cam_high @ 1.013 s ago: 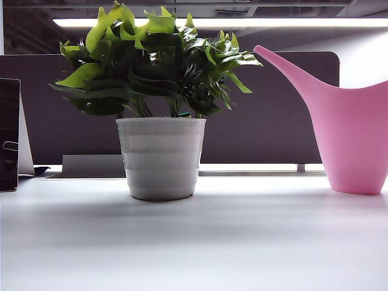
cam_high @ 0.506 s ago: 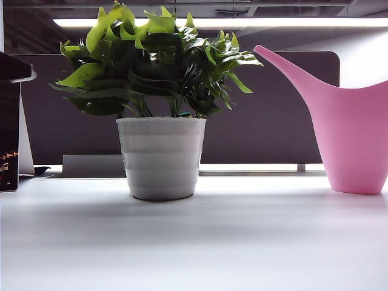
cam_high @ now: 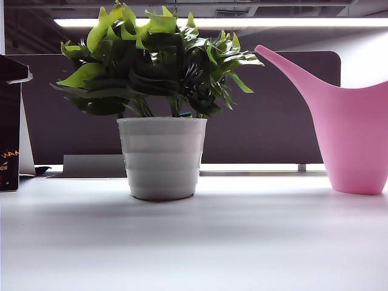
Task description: Pick up the watering can from the table, water the potted plant, and put the can back.
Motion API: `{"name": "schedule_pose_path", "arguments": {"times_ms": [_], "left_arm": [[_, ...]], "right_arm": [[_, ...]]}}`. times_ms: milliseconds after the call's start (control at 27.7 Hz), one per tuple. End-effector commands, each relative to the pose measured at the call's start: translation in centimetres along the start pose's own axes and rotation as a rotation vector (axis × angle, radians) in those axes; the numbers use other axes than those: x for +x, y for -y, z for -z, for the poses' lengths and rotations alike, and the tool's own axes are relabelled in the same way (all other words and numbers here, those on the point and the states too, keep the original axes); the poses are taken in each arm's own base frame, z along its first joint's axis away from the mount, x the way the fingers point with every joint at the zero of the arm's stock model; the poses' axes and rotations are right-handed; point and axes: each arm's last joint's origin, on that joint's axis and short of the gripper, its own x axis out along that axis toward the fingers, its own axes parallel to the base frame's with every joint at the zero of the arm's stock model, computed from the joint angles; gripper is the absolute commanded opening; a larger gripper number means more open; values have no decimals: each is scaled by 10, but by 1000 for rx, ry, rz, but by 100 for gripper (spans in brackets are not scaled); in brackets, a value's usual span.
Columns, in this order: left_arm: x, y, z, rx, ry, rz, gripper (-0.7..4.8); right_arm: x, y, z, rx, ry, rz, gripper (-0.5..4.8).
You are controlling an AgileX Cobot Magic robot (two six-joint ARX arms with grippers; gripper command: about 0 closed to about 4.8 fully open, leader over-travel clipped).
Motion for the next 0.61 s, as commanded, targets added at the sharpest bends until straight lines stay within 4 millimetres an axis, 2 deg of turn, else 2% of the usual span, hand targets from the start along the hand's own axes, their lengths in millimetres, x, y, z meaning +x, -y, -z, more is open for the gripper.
{"name": "schedule_pose_path", "arguments": {"times_ms": [36, 108, 253, 434, 615], "left_arm": [[0, 0, -1, 1, 12, 4, -5], [0, 0, -1, 1, 8, 5, -5], [0, 0, 0, 0, -3, 9, -5], [0, 0, 0, 0, -2, 13, -5], [0, 0, 0, 0, -2, 14, -5]], "right_arm": [[38, -3, -8, 8, 38, -39, 479], [65, -5, -5, 8, 42, -68, 479], [103, -14, 6, -2, -2, -70, 479], [131, -14, 14, -16, -16, -43, 479], [148, -13, 14, -32, -10, -27, 479]]}}
